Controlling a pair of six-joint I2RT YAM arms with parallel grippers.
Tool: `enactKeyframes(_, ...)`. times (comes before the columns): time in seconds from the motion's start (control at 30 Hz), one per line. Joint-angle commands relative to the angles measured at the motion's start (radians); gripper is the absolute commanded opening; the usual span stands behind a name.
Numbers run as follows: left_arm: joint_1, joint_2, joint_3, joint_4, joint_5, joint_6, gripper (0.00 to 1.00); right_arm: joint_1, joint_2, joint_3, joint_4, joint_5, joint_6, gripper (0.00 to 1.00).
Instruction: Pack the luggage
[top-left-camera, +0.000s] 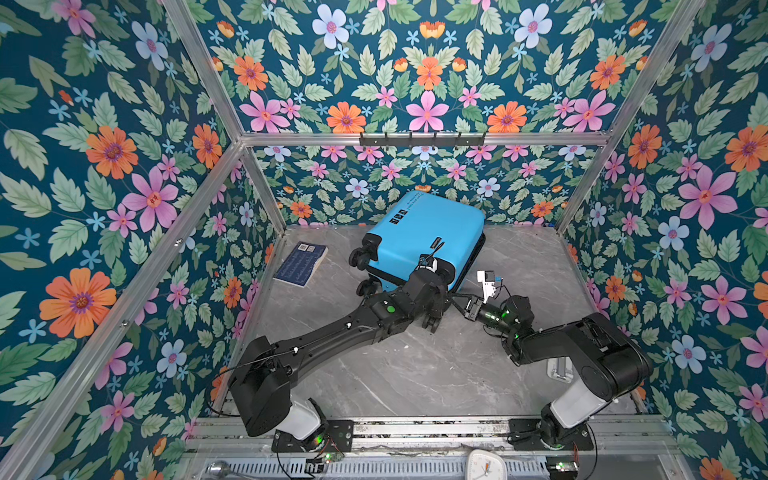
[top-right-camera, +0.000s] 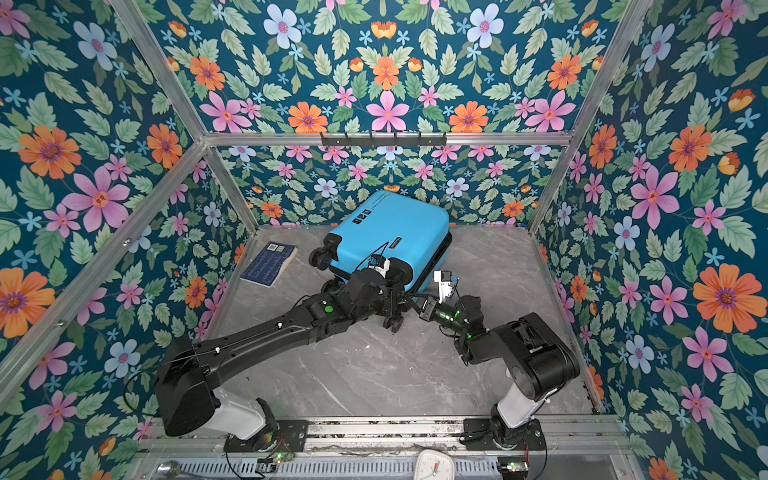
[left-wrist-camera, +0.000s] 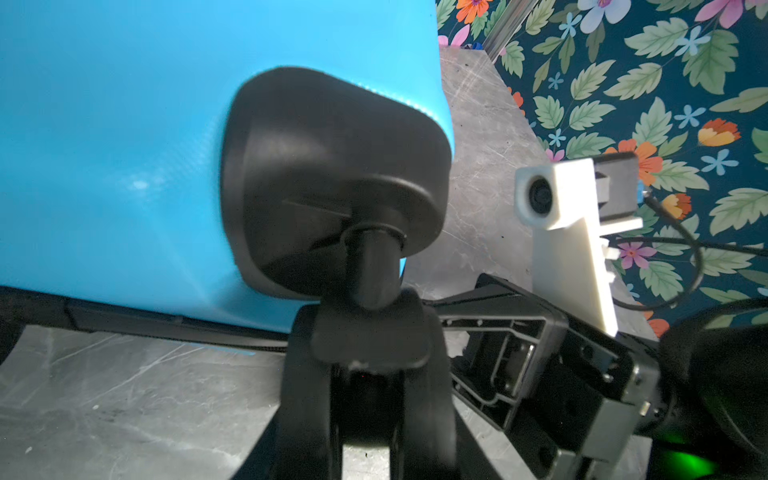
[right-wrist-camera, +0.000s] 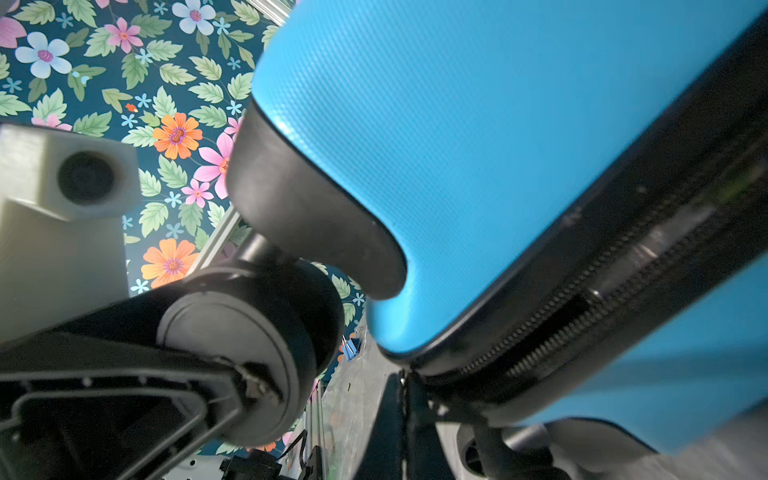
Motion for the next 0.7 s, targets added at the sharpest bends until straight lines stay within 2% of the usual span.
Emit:
enactKeyframes(0.0,0.016,-0.01,0.003,-0.033,-0.14,-0.019,0.0,-0.005,-0.008,-0.009,0.077,0.042,-0.007,0.0)
enactKeyframes(0.23,0.027,-0.018,0.002,-0.033,-0.124,-0.01,0.0,-0.006,0.003,-0.029,0.018,0.091,-0.062,0.0)
enactKeyframes(0.4,0.029,-0.029,-0.01,-0.008,-0.112,0.012,0.0,-0.006,-0.09,0.043,-0.378,0.144,-0.181,0.0)
enactKeyframes(0.5,0.032,-0.052,-0.036,0.027,-0.086,0.044,0.0,-0.005,-0.198,0.093,-0.615,0.174,-0.268,0.0)
enactKeyframes(0.53,0.032,-0.064,-0.05,0.05,-0.068,0.059,0.0,-0.003,-0.242,0.113,-0.716,0.199,-0.294,0.05)
enactKeyframes(0.57,0.032,-0.079,-0.066,0.074,-0.049,0.073,0.02,-0.001,-0.289,0.135,-0.811,0.231,-0.322,0.13)
enactKeyframes(0.67,0.033,-0.129,-0.11,0.139,-0.023,0.091,0.54,0.005,-0.406,0.21,-1.083,0.338,-0.379,0.35)
